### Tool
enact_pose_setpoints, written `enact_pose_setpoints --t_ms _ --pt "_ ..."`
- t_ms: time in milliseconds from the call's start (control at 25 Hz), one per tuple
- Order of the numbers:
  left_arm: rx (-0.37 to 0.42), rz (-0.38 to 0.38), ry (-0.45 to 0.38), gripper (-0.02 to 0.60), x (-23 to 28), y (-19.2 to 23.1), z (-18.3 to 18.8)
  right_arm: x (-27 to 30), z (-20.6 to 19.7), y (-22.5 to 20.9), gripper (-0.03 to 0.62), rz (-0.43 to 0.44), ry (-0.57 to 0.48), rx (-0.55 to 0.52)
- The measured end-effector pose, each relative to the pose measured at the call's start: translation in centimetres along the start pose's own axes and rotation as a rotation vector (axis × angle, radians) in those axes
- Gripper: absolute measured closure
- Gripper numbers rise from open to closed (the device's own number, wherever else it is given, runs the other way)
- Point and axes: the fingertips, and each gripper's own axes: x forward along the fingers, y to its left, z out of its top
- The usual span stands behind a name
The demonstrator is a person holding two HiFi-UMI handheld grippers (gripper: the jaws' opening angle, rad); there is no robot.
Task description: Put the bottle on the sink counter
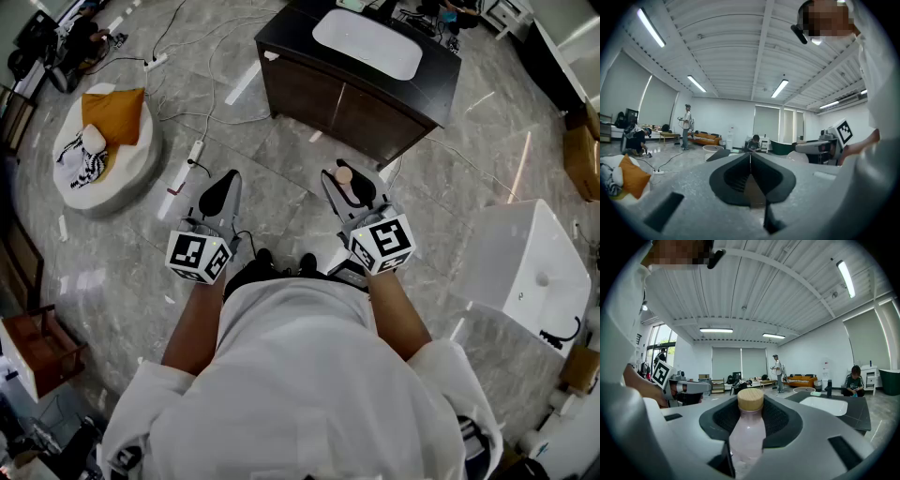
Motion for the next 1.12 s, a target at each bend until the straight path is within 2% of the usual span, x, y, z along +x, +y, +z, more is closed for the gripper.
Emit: enact_pose_setpoints --t_ms 200,520,880,1120 --pt "0.026 0.056 0.008 0.565 0.3 0.5 0.2 -0.6 0.3 -0.3 0.457 -0.004 -0.013 0.005" --pt "0.032 0.001 0.033 0.561 1.6 -1.8 -0.6 -2.1 0.5 -0.7 0.457 0.0 -0.012 0.01" --pt "0.038 0.02 0.063 0.561 2.0 -2.6 -1.4 -3.5 -0.1 -2.9 0.457 -0.022 -0.012 0.024" --pt "0.049 -0.005 0.075 0.561 2.0 -3.5 -1.2 -4.8 -0.4 -4.3 0.457 -0.029 -0.02 0.041"
